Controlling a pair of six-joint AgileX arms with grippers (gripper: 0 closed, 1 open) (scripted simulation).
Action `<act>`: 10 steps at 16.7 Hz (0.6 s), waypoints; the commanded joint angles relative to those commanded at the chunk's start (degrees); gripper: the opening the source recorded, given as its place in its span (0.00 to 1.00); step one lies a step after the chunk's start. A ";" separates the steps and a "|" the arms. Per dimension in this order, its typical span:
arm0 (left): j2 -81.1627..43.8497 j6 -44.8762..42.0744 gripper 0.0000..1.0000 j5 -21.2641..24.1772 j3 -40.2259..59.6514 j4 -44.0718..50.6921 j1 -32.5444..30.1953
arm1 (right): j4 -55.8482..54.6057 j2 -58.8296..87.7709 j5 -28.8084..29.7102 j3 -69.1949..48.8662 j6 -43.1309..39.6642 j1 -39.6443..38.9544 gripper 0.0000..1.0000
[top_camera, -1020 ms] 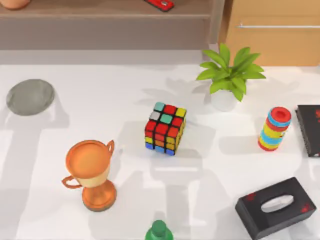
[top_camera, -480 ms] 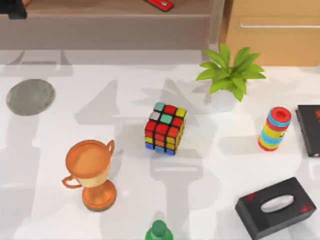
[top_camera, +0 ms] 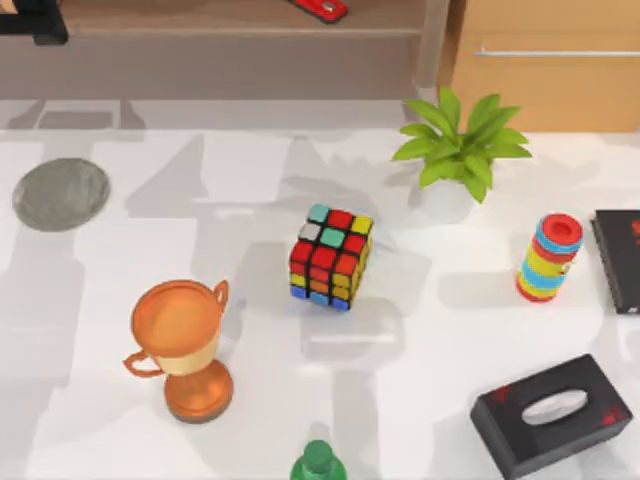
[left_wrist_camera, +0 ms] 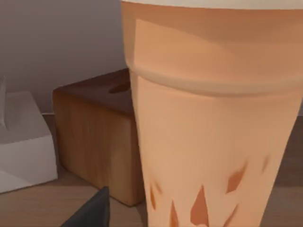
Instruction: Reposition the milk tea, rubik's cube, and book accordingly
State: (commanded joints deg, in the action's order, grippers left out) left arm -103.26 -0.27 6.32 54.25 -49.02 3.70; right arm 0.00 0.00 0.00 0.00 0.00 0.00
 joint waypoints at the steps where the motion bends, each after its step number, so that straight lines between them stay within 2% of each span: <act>1: 0.00 0.00 1.00 0.00 0.00 0.00 0.00 | 0.00 0.00 0.00 0.00 0.00 0.00 1.00; 5: -1.43 0.01 1.00 -0.23 1.95 0.62 -0.31 | 0.00 0.00 0.00 0.00 0.00 0.00 1.00; 10: -9.20 0.05 1.00 -0.62 12.93 3.70 -0.77 | 0.00 0.00 0.00 0.00 0.00 0.00 1.00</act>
State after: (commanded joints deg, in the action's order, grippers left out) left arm -112.46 -0.22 5.70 67.17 -45.33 2.93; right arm 0.00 0.00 0.00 0.00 0.00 0.00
